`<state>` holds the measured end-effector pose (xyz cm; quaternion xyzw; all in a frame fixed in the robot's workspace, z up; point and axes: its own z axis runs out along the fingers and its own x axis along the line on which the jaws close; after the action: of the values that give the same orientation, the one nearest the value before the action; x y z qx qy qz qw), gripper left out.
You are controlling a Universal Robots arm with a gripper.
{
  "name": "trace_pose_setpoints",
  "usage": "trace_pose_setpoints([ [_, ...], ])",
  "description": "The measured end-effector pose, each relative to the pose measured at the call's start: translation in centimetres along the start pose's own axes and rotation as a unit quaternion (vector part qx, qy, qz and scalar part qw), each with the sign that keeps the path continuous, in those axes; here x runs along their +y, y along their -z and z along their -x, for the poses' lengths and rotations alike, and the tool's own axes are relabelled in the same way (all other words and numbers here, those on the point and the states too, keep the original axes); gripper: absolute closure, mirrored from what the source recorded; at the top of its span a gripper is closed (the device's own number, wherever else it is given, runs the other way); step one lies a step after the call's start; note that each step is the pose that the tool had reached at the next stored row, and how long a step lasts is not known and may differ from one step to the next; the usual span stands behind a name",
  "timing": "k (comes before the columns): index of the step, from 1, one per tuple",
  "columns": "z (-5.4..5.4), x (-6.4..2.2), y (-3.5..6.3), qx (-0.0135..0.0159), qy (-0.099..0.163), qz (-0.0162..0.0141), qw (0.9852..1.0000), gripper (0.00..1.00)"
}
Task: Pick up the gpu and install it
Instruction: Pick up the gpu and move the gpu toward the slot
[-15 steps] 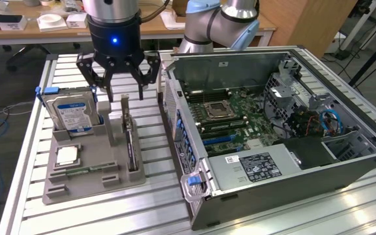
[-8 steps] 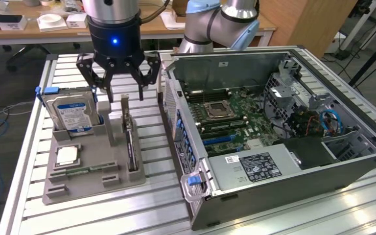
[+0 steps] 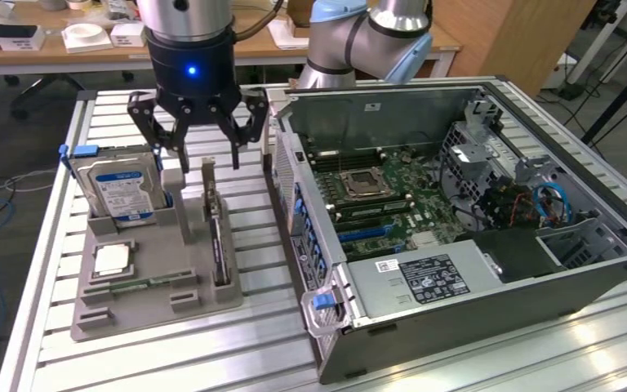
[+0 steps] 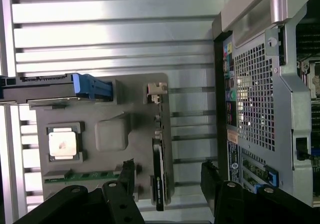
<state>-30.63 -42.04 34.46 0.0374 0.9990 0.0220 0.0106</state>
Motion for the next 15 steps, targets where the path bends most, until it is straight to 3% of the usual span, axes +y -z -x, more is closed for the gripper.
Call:
trace_pose_setpoints([
  [15,0.03,-0.41,-0.13,0.0000,0.000,0.0000,1.0000,0.35],
])
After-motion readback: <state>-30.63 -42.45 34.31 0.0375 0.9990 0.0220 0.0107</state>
